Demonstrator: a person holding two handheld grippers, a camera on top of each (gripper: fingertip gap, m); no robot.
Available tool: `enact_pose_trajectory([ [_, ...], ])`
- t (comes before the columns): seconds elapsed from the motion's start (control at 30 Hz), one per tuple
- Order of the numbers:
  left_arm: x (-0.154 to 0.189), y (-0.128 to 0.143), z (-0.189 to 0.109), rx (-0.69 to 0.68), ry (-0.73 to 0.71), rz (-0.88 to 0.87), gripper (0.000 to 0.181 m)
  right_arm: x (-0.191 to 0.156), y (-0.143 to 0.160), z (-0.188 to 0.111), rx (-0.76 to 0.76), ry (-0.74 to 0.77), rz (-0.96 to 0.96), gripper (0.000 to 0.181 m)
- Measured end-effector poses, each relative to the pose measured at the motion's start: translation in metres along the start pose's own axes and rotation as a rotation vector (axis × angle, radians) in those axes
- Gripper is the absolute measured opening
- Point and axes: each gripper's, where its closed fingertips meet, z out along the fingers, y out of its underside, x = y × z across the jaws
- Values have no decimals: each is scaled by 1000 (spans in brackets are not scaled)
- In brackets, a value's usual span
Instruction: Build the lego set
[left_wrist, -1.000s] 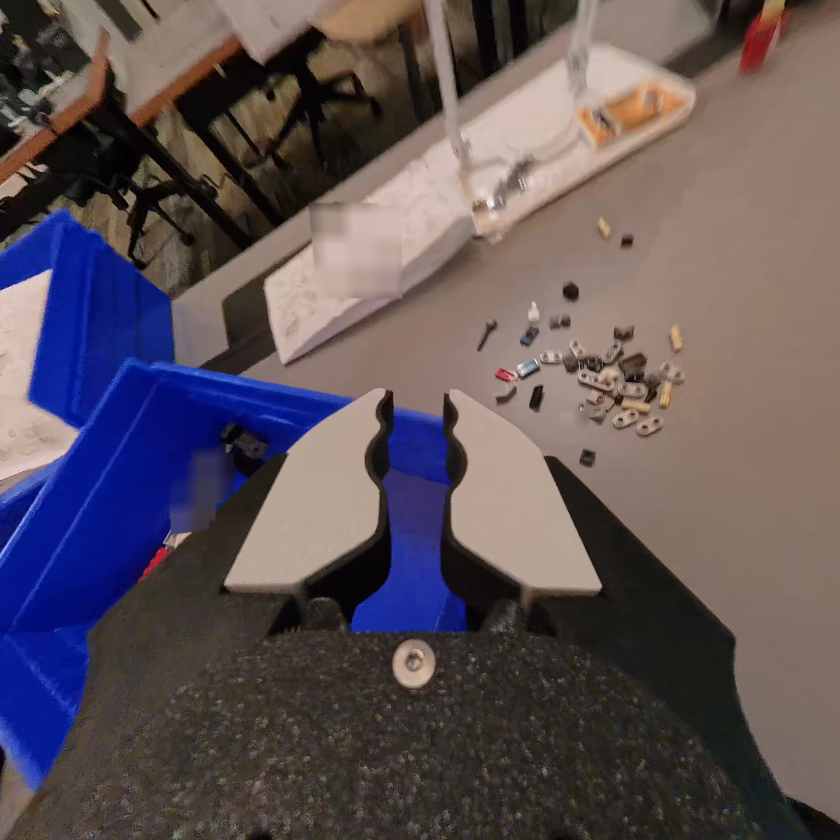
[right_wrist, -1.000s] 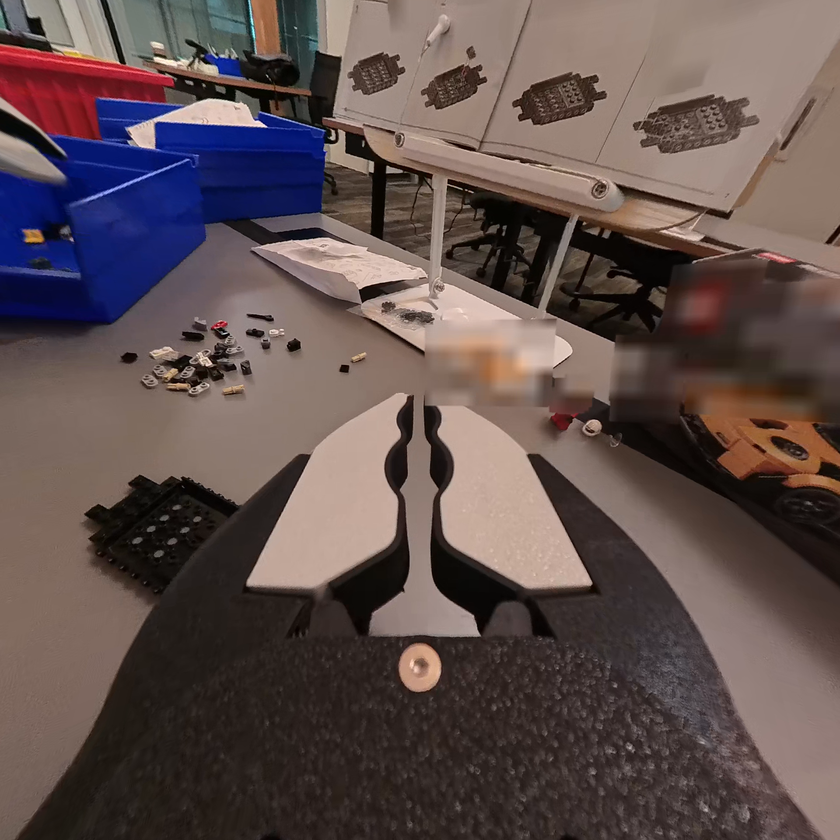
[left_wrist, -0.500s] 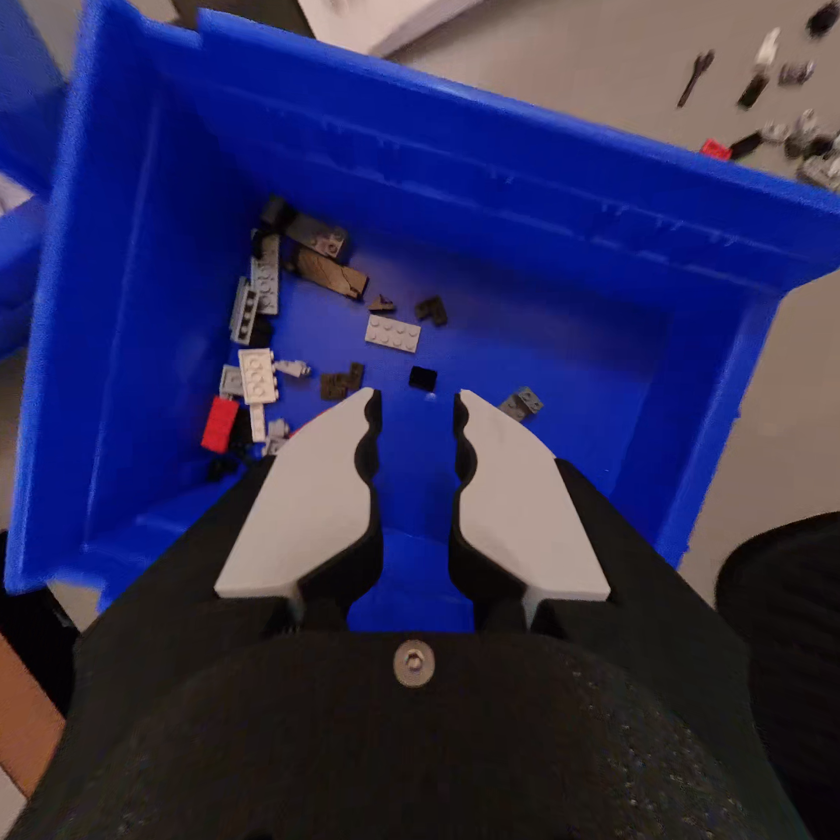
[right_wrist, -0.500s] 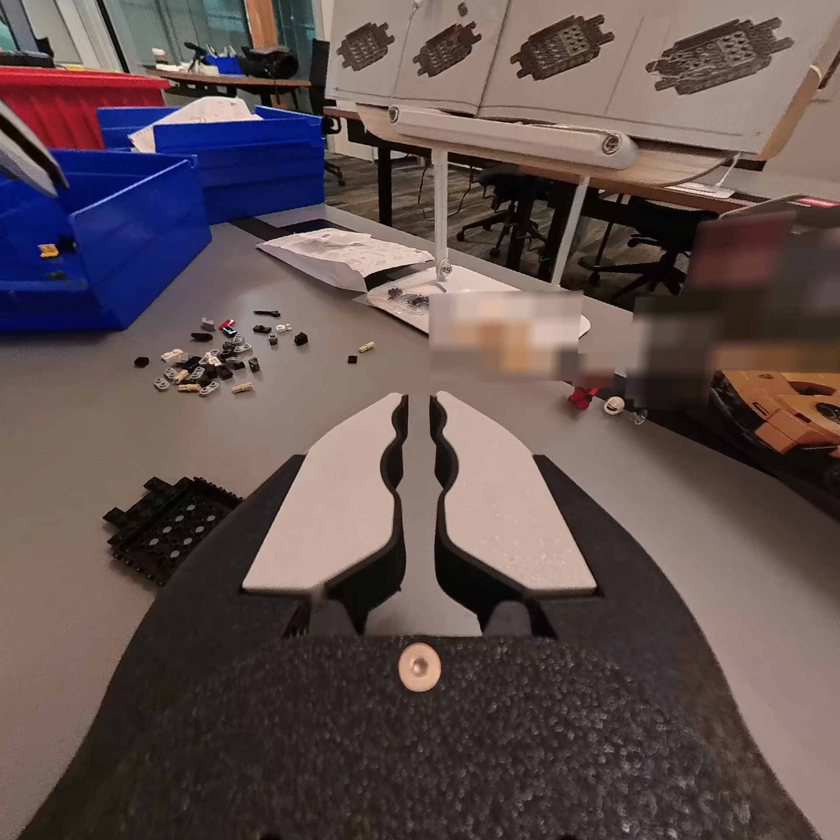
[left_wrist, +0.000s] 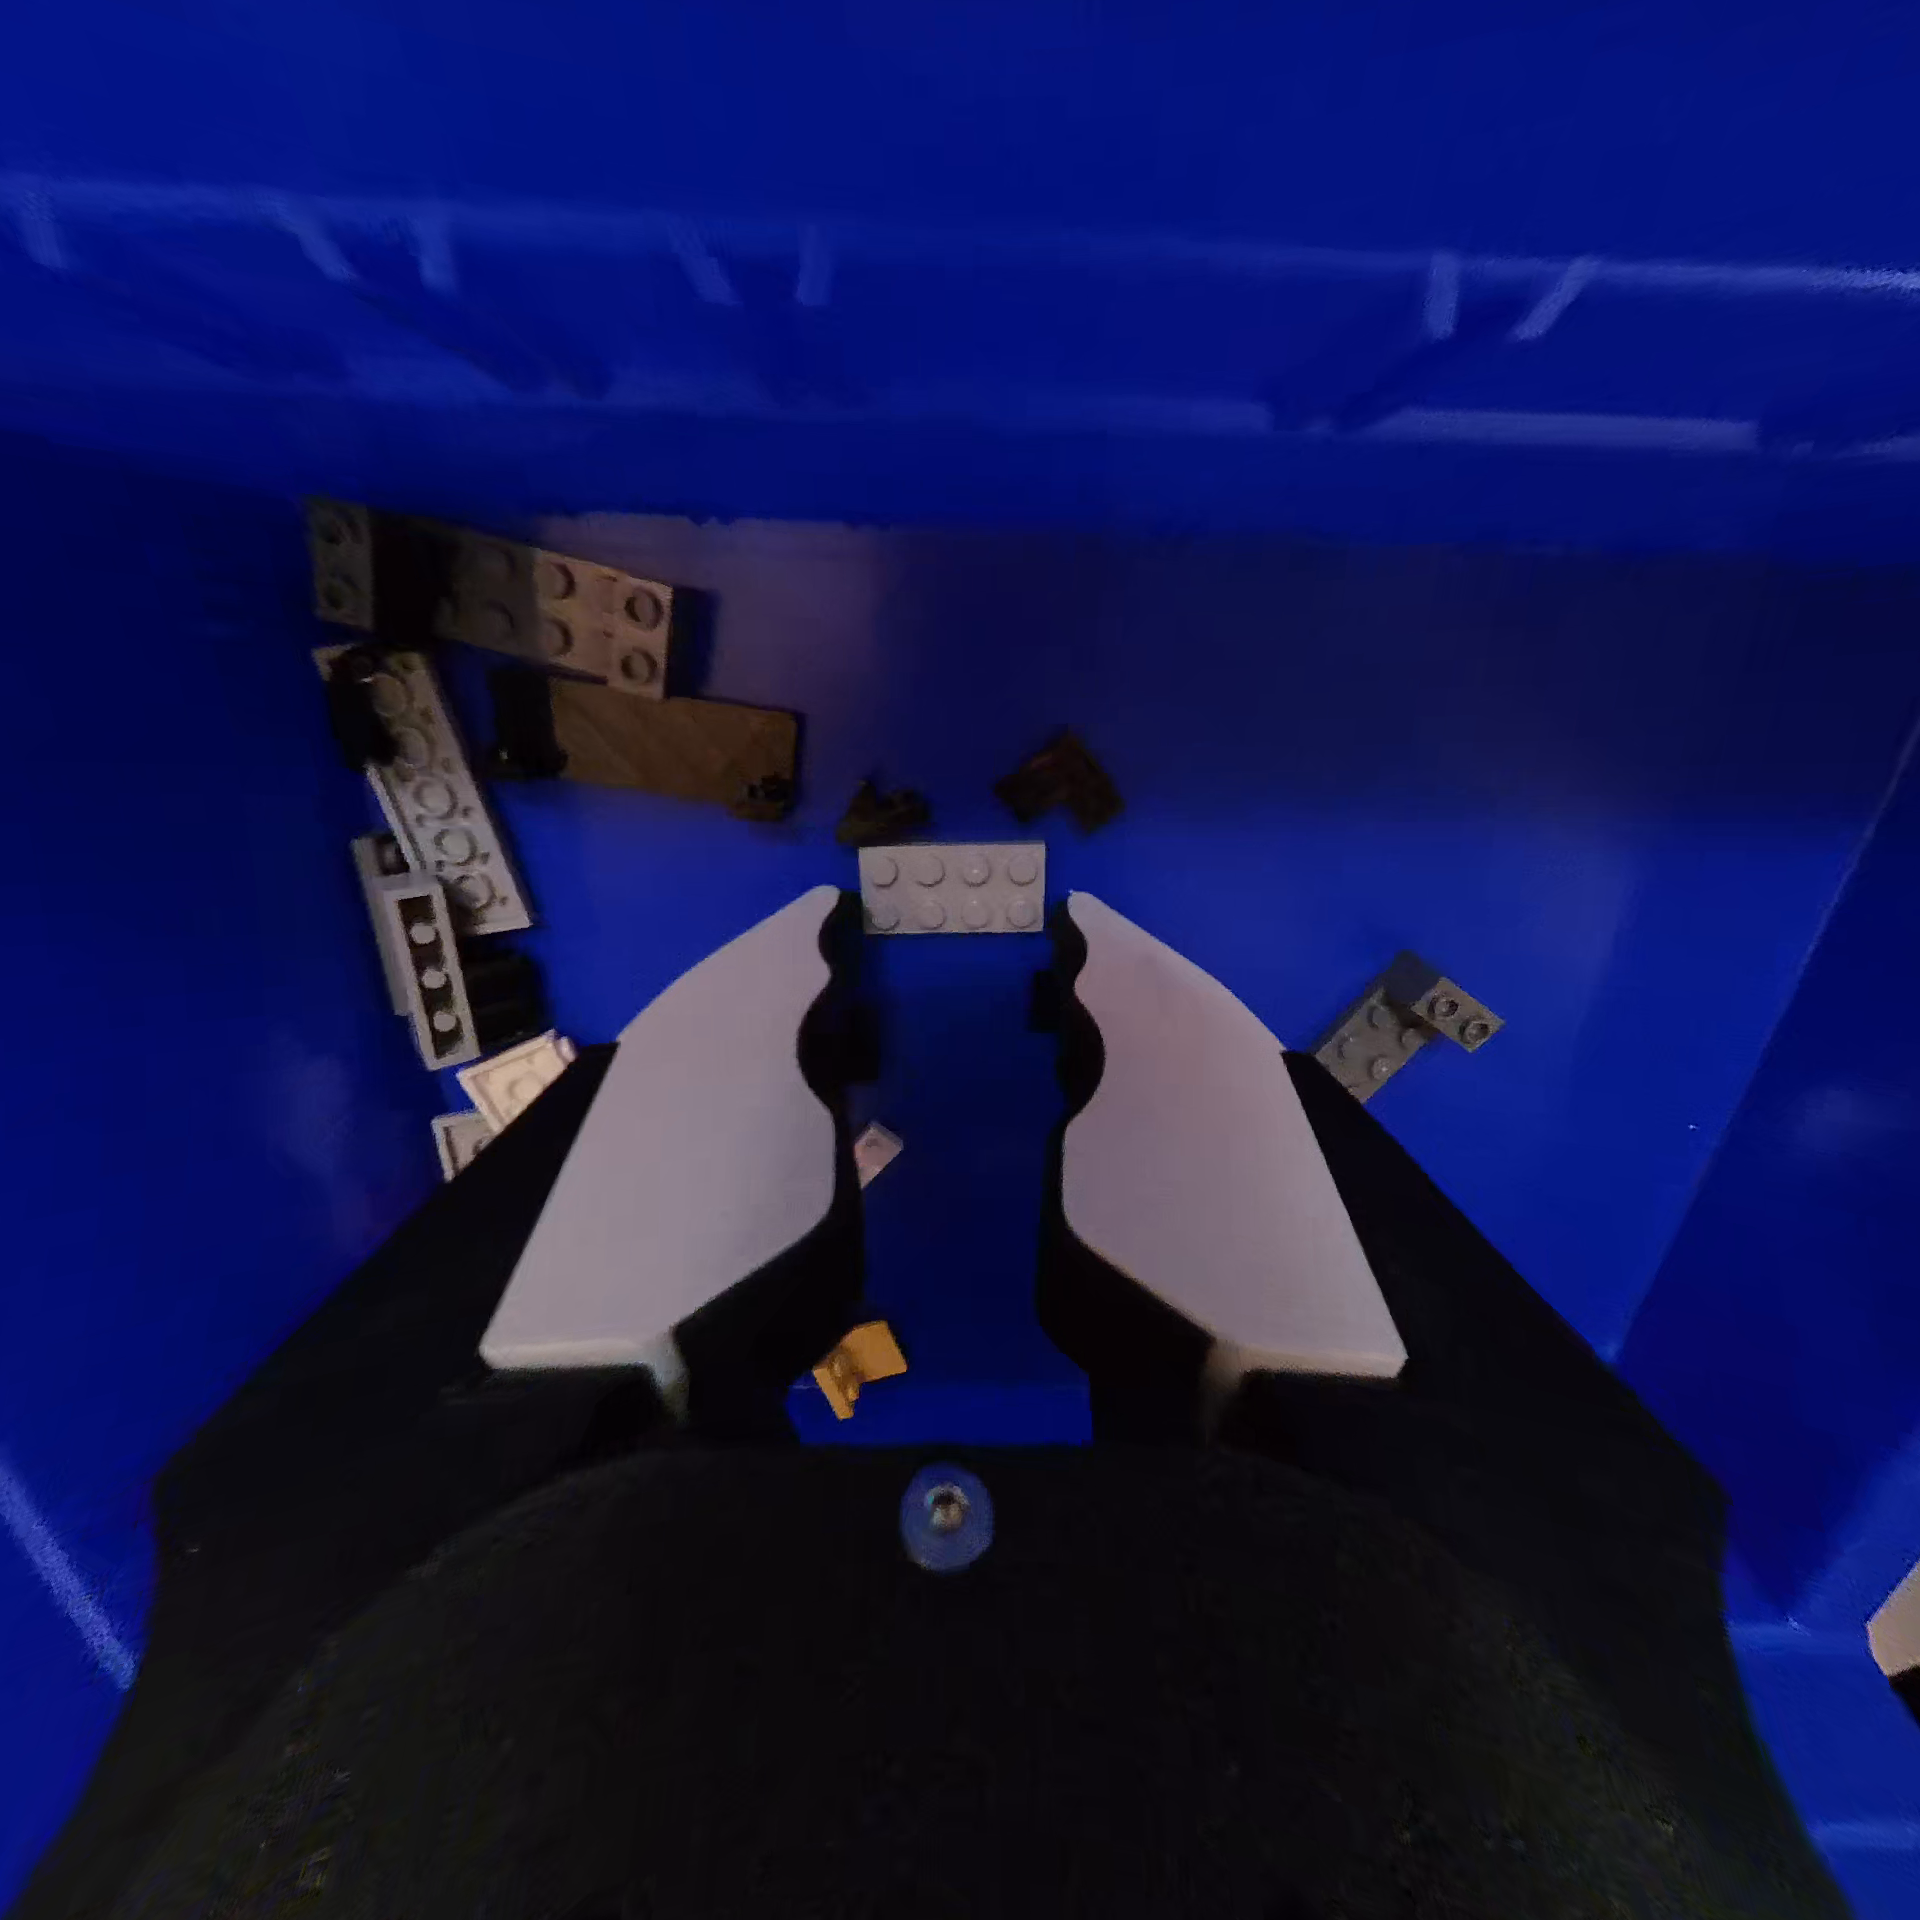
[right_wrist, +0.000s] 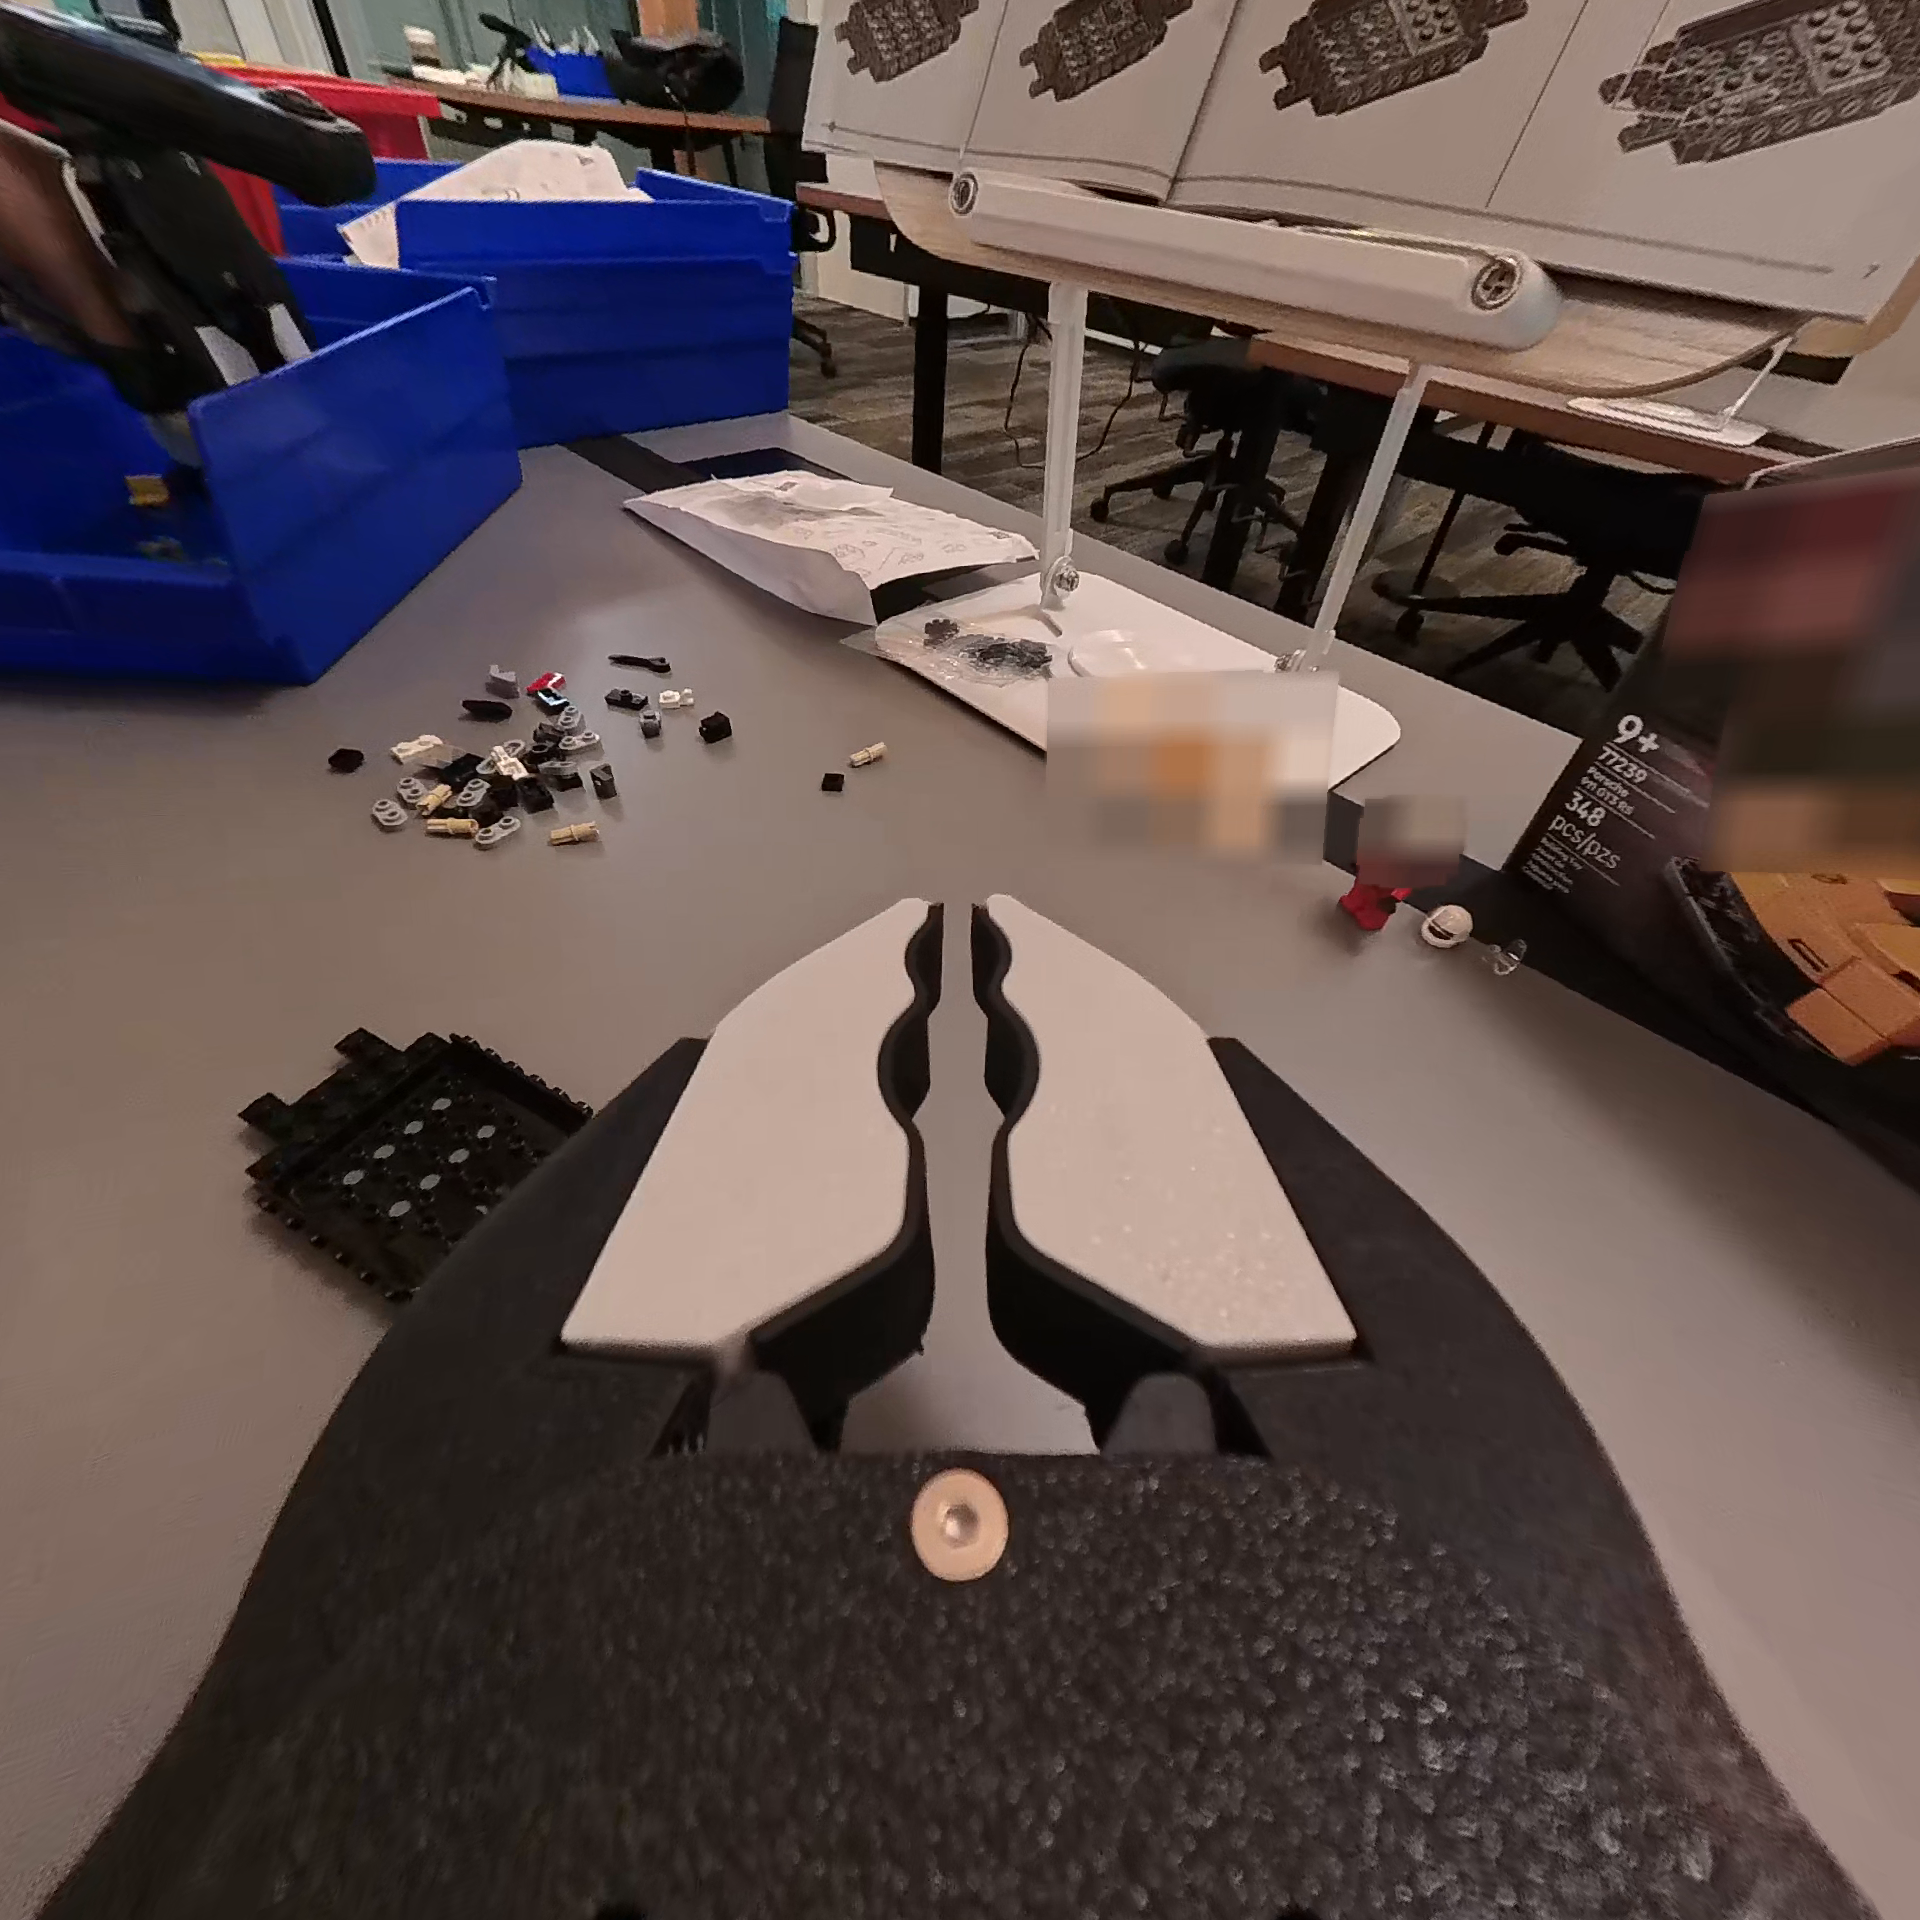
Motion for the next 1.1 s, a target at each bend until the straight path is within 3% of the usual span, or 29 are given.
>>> enact_pose_trajectory([
  [0.2,0,-1,-1,21,-34,19,33,-2,1,1,-7,-8,-12,4],
  [0.33,5,-7,-24,97,-264,141,33,0,-4,-2,7,8,-34,4],
  [0.47,43,-31,-72,248,-491,271,33,-3,-7,-2,20,-2,-28,3],
  [0.63,111,-67,-118,405,-631,414,33,-21,-12,0,31,-55,-7,3],
  [0.77,173,-107,-137,585,-600,467,33,-61,-35,-2,120,-225,177,5],
  [0.9,237,-148,-133,740,-506,504,32,-102,-61,-6,212,-393,356,12],
  [1.1,318,-198,-113,870,-361,556,32,-118,-67,1,198,-412,400,20],
])
